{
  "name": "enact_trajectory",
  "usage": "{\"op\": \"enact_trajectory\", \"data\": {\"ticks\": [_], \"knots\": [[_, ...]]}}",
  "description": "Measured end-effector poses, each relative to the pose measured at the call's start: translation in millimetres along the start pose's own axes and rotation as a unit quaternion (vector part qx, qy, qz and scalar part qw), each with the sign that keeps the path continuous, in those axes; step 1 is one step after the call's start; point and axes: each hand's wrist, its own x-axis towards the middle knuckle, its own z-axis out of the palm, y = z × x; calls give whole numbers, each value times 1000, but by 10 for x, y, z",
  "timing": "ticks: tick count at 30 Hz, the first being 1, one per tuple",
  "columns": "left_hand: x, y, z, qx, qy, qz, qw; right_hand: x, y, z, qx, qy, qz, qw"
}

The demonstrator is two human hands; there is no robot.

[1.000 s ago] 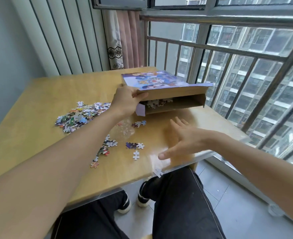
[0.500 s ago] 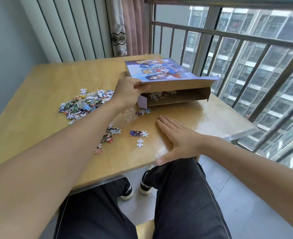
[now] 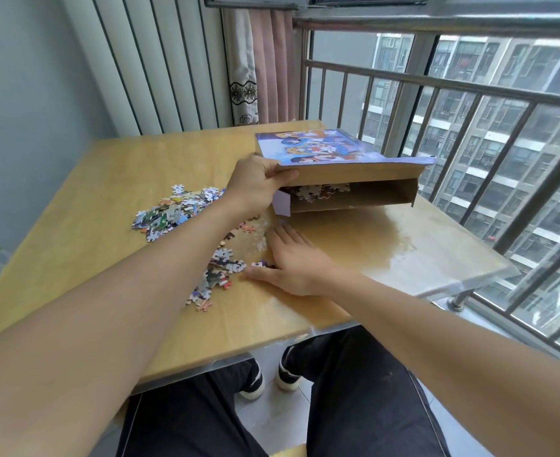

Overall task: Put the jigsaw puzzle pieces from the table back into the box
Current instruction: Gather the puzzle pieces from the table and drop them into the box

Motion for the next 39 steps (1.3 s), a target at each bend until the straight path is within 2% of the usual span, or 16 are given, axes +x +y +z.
{"op": "enact_trajectory", "data": {"ticks": [2,4,6,8,9,13,15,18,20,21,23,25,28,29,33,39], "knots": [[20,-30,-32,8,-4,-6,1000,159,-172,28,49,4,-19,999],[16,-42,-65,3,-5,-12,1000,265,-206,11,64,57,1,996],[18,-72,-110,-1,-12,-15,1000,291,-157,-29,39,91,76,992],[13,-91,-142,-4,-14,-22,1000,282,-94,-2,40,61,151,986],[10,-85,-150,-7,-16,-25,1000,270,-119,29,40,45,158,986],[34,-13,-151,-44,-4,-33,998,239,-501,74,102,26,43,993],[107,55,-216,-52,21,-32,998,190,-574,-89,139,112,11,984],[257,187,-411,-83,48,-29,995,42,-285,-565,11,314,-9,949],[361,287,-541,-110,68,-40,991,-70,45,-897,-71,401,0,913],[425,347,-607,-116,81,-44,989,-89,210,-1038,-93,417,15,904],[529,486,-716,-120,98,-47,987,-52,488,-1275,-138,409,44,901],[644,678,-835,-124,109,-42,985,15,662,-1549,-177,415,36,892],[765,943,-981,-139,148,-40,978,57,751,-1997,-185,495,7,849],[803,1021,-1014,-138,156,-34,978,64,732,-2132,-179,503,6,845],[821,1102,-995,-117,158,-38,980,61,681,-2364,-207,452,-22,867],[781,1033,-913,-140,161,-38,976,-70,771,-2275,-200,466,-42,861]]}}
